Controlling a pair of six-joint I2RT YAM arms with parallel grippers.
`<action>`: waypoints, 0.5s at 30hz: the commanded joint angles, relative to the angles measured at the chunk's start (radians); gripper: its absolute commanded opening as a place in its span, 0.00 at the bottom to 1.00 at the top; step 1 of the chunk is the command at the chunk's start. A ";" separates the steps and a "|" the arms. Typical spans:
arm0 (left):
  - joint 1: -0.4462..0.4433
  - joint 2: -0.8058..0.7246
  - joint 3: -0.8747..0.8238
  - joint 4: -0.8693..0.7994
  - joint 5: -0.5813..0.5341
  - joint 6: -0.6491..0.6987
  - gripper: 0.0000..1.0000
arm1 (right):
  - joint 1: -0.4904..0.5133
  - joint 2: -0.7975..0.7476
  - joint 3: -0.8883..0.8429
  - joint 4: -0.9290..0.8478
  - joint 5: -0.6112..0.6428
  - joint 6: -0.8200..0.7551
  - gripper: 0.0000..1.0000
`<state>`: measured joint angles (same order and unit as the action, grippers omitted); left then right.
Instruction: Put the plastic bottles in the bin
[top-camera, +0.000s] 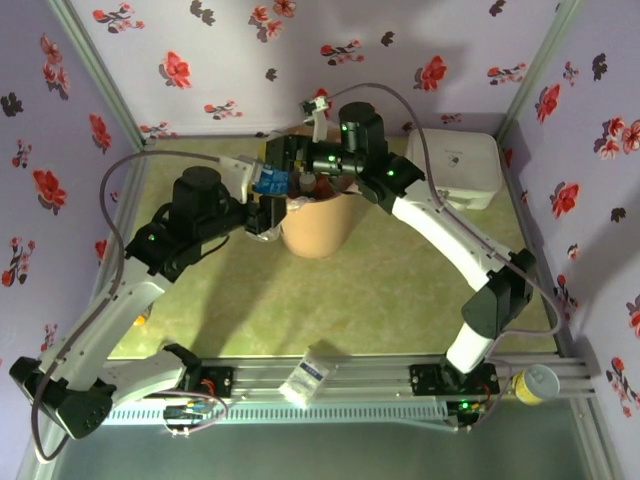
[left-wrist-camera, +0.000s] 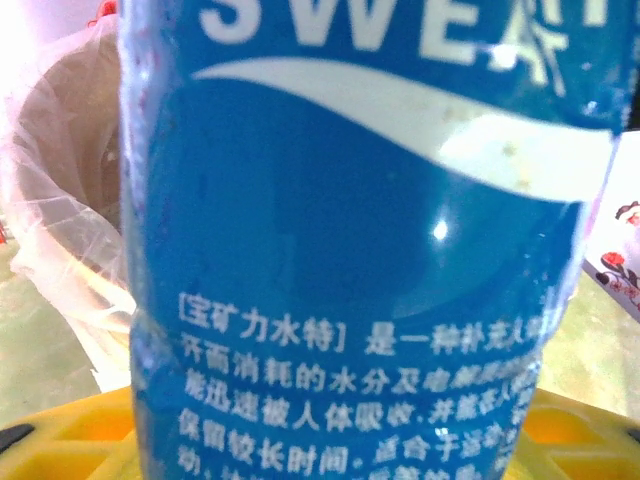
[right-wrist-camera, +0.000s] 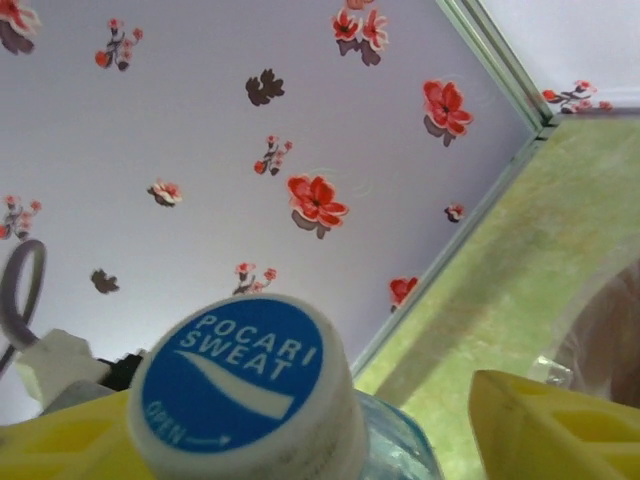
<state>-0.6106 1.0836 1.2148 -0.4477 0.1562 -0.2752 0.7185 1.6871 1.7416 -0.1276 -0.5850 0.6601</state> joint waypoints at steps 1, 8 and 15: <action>0.010 -0.007 0.010 0.107 0.030 -0.023 0.62 | 0.000 -0.010 -0.019 0.039 -0.014 0.006 0.55; 0.018 -0.016 -0.029 0.207 0.029 -0.038 0.92 | -0.042 -0.023 -0.005 0.042 0.016 -0.009 0.46; 0.097 -0.084 -0.091 0.254 -0.050 -0.144 1.00 | -0.136 -0.024 0.108 -0.014 0.168 -0.127 0.41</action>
<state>-0.5571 1.0470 1.1538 -0.2565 0.1608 -0.3439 0.6117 1.6852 1.7798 -0.1345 -0.5350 0.6308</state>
